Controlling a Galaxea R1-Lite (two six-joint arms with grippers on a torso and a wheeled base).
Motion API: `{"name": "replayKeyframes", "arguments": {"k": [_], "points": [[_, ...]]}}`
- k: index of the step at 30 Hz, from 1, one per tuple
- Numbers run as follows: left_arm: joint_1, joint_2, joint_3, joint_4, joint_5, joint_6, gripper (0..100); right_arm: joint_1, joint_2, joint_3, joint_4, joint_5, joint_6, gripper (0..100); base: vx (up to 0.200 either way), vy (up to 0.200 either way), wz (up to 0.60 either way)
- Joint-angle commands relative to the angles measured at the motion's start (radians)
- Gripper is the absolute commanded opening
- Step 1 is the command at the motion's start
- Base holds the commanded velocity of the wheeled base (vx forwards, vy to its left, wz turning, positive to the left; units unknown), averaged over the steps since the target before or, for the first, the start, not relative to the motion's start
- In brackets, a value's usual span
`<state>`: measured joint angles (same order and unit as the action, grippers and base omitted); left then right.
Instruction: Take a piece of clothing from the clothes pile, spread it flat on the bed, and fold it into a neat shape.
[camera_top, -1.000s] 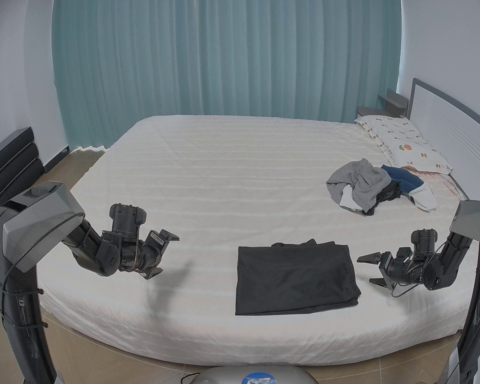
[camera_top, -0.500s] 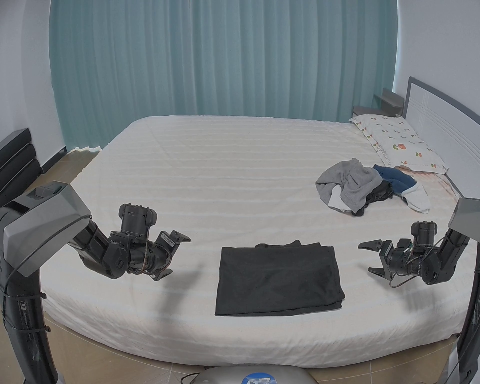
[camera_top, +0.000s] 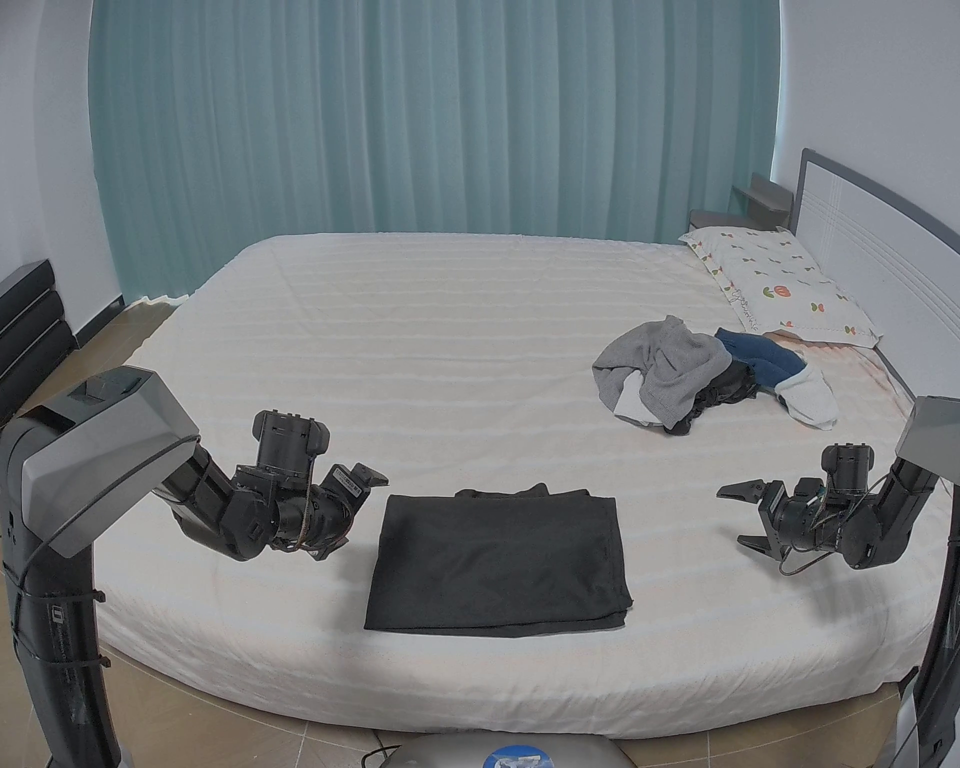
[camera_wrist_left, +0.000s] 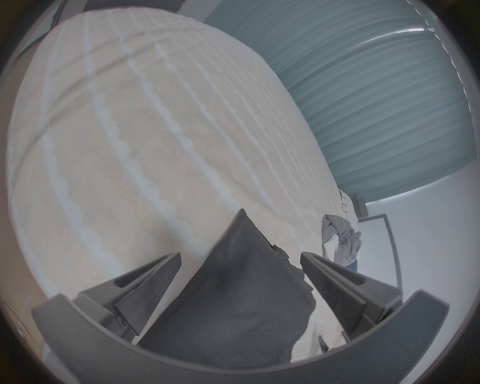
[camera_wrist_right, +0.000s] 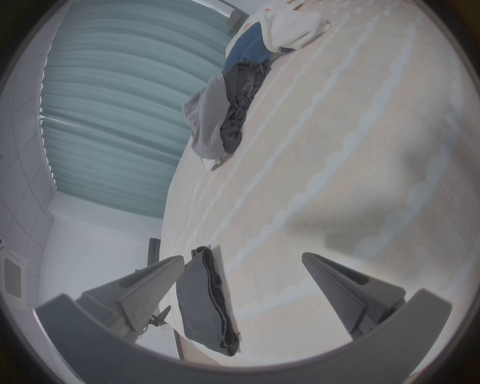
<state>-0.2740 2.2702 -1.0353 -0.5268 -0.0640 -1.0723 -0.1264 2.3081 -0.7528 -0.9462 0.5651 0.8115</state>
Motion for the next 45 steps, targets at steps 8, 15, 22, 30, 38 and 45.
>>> {"name": "replayKeyframes", "arguments": {"k": [8, 15, 22, 30, 38, 45], "points": [[-0.036, 0.112, 0.15, -0.328, 0.05, 0.203, 100, 0.001, 0.004, 0.001, 0.0, -0.001, -0.002, 100, 0.0, 0.0, 0.0], [-0.071, 0.138, 0.212, -0.427, 0.05, 0.282, 100, 0.002, 0.004, 0.001, 0.0, -0.001, -0.002, 100, 0.0, 0.0, 0.0], [-0.074, 0.143, 0.212, -0.432, 0.05, 0.287, 100, 0.002, 0.004, 0.001, 0.0, -0.001, -0.002, 100, 0.0, 0.0, 0.0], [-0.082, 0.144, 0.212, -0.433, 0.052, 0.288, 100, 0.002, 0.004, 0.001, 0.0, -0.001, -0.002, 100, 0.0, 0.0, 0.0], [-0.083, 0.147, 0.21, -0.433, 0.052, 0.288, 100, 0.002, 0.004, 0.001, 0.0, 0.001, -0.002, 100, 0.0, 0.0, 0.0], [-0.083, 0.15, 0.207, -0.432, 0.052, 0.288, 0, 0.002, 0.004, 0.003, 0.0, 0.001, -0.003, 100, 0.0, 0.0, 0.0]]}}
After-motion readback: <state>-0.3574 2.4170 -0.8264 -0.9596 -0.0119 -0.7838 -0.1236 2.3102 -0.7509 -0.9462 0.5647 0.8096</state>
